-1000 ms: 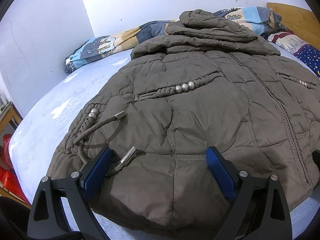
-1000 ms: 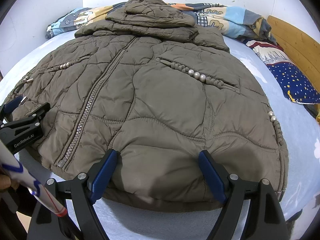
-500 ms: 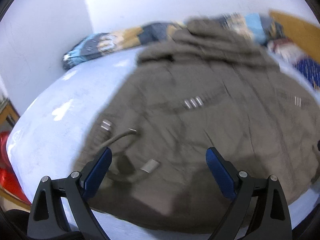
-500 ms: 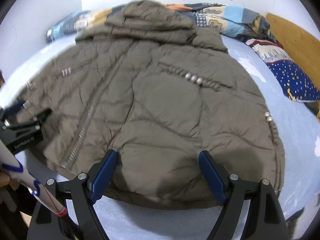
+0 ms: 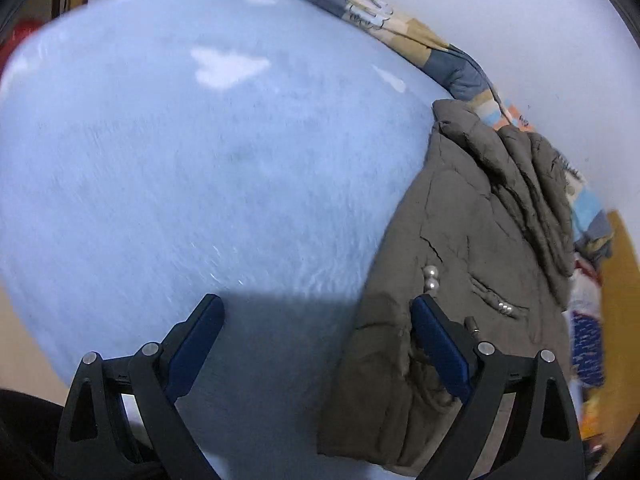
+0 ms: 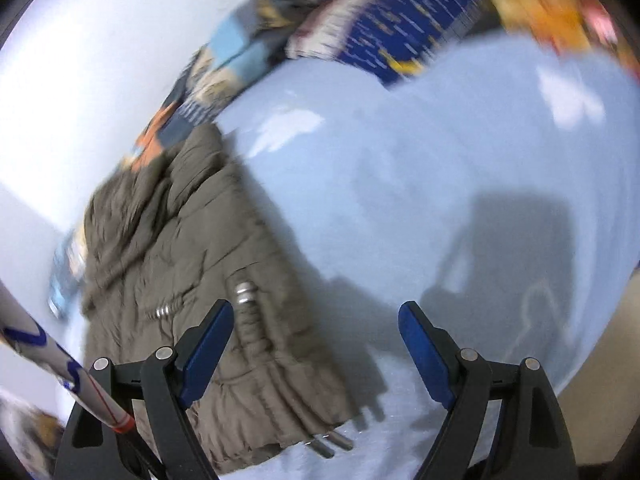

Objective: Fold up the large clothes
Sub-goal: 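Grasp the jacket hem with both tools and lift it, then carry the held hem with both tools over the jacket toward the hood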

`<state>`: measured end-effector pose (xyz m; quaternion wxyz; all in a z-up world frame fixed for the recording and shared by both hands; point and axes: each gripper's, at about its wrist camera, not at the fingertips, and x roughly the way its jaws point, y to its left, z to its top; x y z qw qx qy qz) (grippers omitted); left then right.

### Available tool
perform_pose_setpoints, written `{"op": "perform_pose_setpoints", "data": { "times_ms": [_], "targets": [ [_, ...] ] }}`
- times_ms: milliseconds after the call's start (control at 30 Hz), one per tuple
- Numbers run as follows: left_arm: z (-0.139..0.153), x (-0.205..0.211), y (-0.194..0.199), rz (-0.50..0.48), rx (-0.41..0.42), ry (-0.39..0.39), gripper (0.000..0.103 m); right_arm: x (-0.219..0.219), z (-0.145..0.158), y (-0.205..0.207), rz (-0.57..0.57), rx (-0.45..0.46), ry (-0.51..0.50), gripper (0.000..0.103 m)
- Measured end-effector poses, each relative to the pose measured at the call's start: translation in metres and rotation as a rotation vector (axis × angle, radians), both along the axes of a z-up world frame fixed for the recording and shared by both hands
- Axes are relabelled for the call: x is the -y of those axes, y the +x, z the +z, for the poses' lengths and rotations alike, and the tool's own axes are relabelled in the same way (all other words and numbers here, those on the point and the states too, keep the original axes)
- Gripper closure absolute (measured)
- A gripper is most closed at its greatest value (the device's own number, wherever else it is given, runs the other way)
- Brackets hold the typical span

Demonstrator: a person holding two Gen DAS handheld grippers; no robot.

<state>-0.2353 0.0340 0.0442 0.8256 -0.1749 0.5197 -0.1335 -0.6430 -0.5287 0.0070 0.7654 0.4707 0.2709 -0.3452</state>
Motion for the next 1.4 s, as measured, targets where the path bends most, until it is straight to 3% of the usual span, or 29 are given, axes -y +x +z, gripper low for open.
{"op": "perform_pose_setpoints", "data": {
  "times_ms": [100,267,433,467,567,633,667,700,867,1033,1133,1167,1267,1400],
  "targets": [
    [0.000,-0.002,-0.004,0.002,0.008,-0.022,0.009,0.003,-0.019,-0.001,-0.003,0.053,0.104,0.015],
    [-0.003,0.007,-0.020,-0.007,0.004,-0.058,0.009,-0.014,-0.023,0.011,0.039,0.042,0.106,0.011],
    [-0.003,0.041,-0.048,-0.107,0.043,0.009,0.009,-0.048,-0.025,0.042,0.169,0.078,0.122,0.011],
    [-0.002,0.054,-0.055,-0.154,0.065,0.034,0.009,-0.054,-0.025,0.048,0.201,0.088,0.119,0.012],
    [0.001,0.082,-0.070,-0.276,0.128,0.071,0.010,-0.074,-0.025,0.068,0.272,0.102,0.097,0.031],
    [0.005,0.093,-0.077,-0.306,0.195,0.119,0.024,-0.080,-0.026,0.076,0.295,0.091,0.071,0.053],
    [0.006,0.097,-0.077,-0.314,0.229,0.148,0.037,-0.079,-0.026,0.076,0.294,0.098,0.066,0.064],
    [0.006,0.098,-0.075,-0.317,0.235,0.158,0.044,-0.076,-0.025,0.075,0.287,0.116,0.062,0.069],
    [0.002,0.110,-0.075,-0.328,0.294,0.247,0.048,-0.081,-0.025,0.083,0.311,0.037,-0.035,0.070],
    [-0.001,0.112,-0.083,-0.342,0.351,0.299,0.048,-0.081,-0.035,0.082,0.303,0.049,-0.045,0.064],
    [0.008,0.114,-0.090,-0.369,0.409,0.310,0.068,-0.080,-0.030,0.082,0.317,0.048,-0.047,0.069],
    [0.012,0.116,-0.093,-0.376,0.428,0.309,0.074,-0.082,-0.021,0.081,0.332,0.083,-0.077,0.079],
    [0.022,0.116,-0.101,-0.388,0.487,0.312,0.080,-0.098,0.002,0.078,0.372,0.076,-0.200,0.083],
    [0.032,0.116,-0.110,-0.405,0.534,0.319,0.082,-0.107,0.023,0.071,0.382,0.106,-0.270,0.084]
  ]
}}
